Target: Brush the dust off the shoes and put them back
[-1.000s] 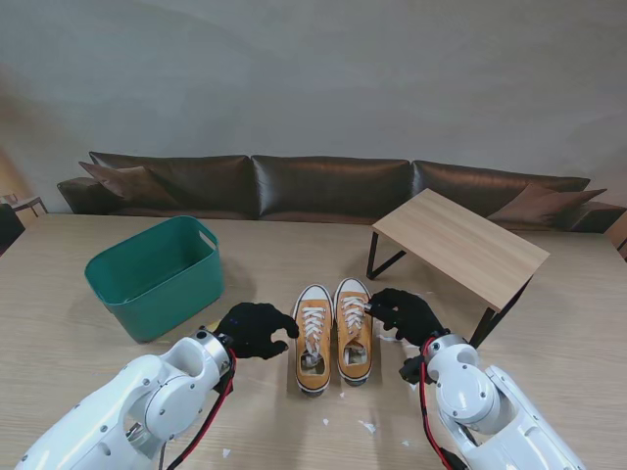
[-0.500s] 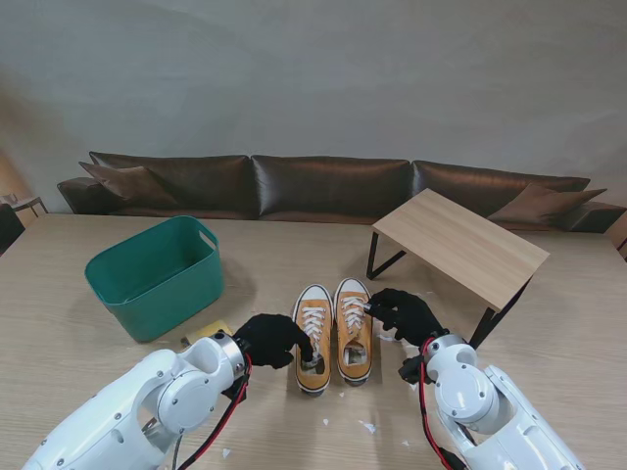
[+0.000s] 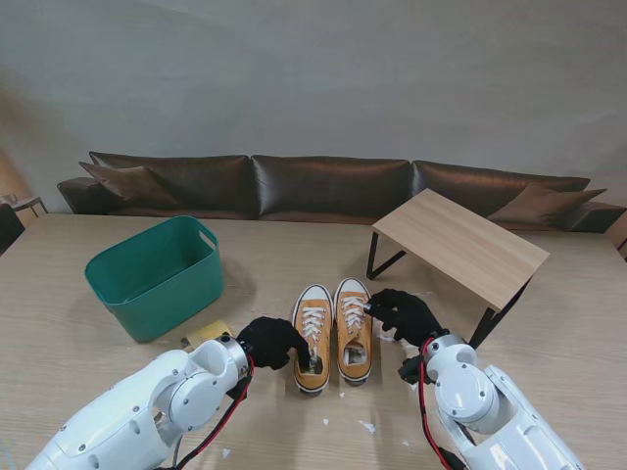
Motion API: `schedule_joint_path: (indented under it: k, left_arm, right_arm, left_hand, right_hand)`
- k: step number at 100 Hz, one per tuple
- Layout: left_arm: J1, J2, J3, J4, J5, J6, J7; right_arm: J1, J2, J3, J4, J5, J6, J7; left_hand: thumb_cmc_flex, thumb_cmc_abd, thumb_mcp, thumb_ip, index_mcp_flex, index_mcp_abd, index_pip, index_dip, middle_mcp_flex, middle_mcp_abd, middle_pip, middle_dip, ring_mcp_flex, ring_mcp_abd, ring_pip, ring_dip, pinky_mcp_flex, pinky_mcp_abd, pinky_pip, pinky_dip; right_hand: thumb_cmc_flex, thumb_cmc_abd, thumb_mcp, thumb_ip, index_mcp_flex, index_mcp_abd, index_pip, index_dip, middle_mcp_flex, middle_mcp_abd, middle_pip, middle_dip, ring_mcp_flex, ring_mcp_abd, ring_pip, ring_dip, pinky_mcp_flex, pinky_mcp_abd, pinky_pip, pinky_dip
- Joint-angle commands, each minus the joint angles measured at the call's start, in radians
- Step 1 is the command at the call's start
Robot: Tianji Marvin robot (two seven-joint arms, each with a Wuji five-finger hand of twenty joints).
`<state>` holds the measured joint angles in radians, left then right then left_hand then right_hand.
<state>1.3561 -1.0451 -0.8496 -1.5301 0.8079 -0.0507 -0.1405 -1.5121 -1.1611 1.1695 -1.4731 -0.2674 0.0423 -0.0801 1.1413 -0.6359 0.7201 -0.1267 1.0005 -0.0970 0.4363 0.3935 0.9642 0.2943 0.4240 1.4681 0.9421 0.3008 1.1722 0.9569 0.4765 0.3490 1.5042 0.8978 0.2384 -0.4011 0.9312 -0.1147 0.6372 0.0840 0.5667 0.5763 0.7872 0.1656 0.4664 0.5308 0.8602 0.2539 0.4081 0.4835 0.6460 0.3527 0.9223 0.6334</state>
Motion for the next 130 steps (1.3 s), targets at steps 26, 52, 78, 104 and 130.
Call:
schedule_joint_path:
  k: [26, 52, 78, 104, 130]
  left_arm:
    - [-0.025, -0.019, 0.046, 0.088, 0.037, 0.018, 0.07]
    - [-0.03, -0.026, 0.053, 0.138, 0.068, -0.001, 0.155]
    - [-0.022, -0.024, 0.028, 0.14, 0.144, -0.047, 0.236]
    - [-0.012, -0.031, 0.025, 0.151, 0.118, -0.036, 0.251]
    - [0.036, -0.055, -0.025, 0.112, -0.007, -0.009, 0.252]
  right_arm:
    - [0.0, -0.004, -0.006, 0.004, 0.003, 0.001, 0.02]
    - [0.0, -0.004, -0.007, 0.004, 0.003, 0.002, 0.022]
    - [-0.003, -0.002, -0.006, 0.002, 0.004, 0.001, 0.029]
    - [-0.004, -0.003, -0.007, 0.003, 0.007, 0.001, 0.028]
    - [-0.004, -0.003, -0.007, 0.004, 0.01, 0.0, 0.027]
  left_hand:
    - [-0.032, -0.126, 0.083, -0.033, -0.015, 0.14, 0.458, 0.223, 0.029, -0.021, 0.095, 0.006, 0.015, -0.011, 0.048, -0.025, 0.054, -0.032, 0.046, -0.056]
    - [-0.106, -0.185, 0.135, -0.056, -0.015, 0.202, 0.576, 0.144, 0.188, -0.045, -0.024, -0.234, 0.154, -0.043, -0.081, -0.126, 0.19, -0.025, 0.078, -0.206]
    - [-0.254, -0.356, 0.325, -0.128, 0.094, 0.154, 0.596, 0.018, 0.363, -0.095, -0.086, -0.461, 0.319, -0.066, -0.252, -0.222, 0.355, 0.046, -0.002, -0.323]
    - [-0.261, -0.325, 0.361, -0.131, 0.074, 0.144, 0.609, 0.104, 0.359, -0.087, -0.068, -0.44, 0.317, -0.057, -0.221, -0.223, 0.333, 0.085, -0.005, -0.307]
    - [-0.227, -0.246, 0.329, -0.12, 0.005, 0.187, 0.669, 0.214, 0.334, -0.068, -0.029, -0.353, 0.312, -0.076, -0.255, -0.201, 0.309, 0.067, -0.055, -0.325]
  right_hand:
    - [0.021, 0.029, -0.019, 0.018, -0.001, 0.005, -0.009, -0.017, 0.026, 0.024, 0.01, -0.012, 0.03, 0.008, 0.011, 0.009, -0.282, 0.026, 0.005, -0.004]
    - [0.022, 0.029, -0.018, 0.018, 0.0, 0.005, -0.008, -0.017, 0.027, 0.024, 0.01, -0.012, 0.03, 0.008, 0.012, 0.009, -0.282, 0.026, 0.005, -0.004]
    - [0.021, 0.029, -0.019, 0.018, 0.001, 0.005, -0.007, -0.017, 0.027, 0.025, 0.011, -0.012, 0.03, 0.009, 0.012, 0.009, -0.282, 0.026, 0.005, -0.004]
    - [0.022, 0.03, -0.02, 0.018, 0.001, 0.005, -0.007, -0.017, 0.027, 0.025, 0.011, -0.012, 0.029, 0.008, 0.012, 0.009, -0.282, 0.025, 0.006, -0.004]
    - [0.021, 0.029, -0.019, 0.018, 0.001, 0.004, -0.007, -0.018, 0.026, 0.024, 0.011, -0.012, 0.03, 0.007, 0.012, 0.008, -0.281, 0.026, 0.006, -0.004]
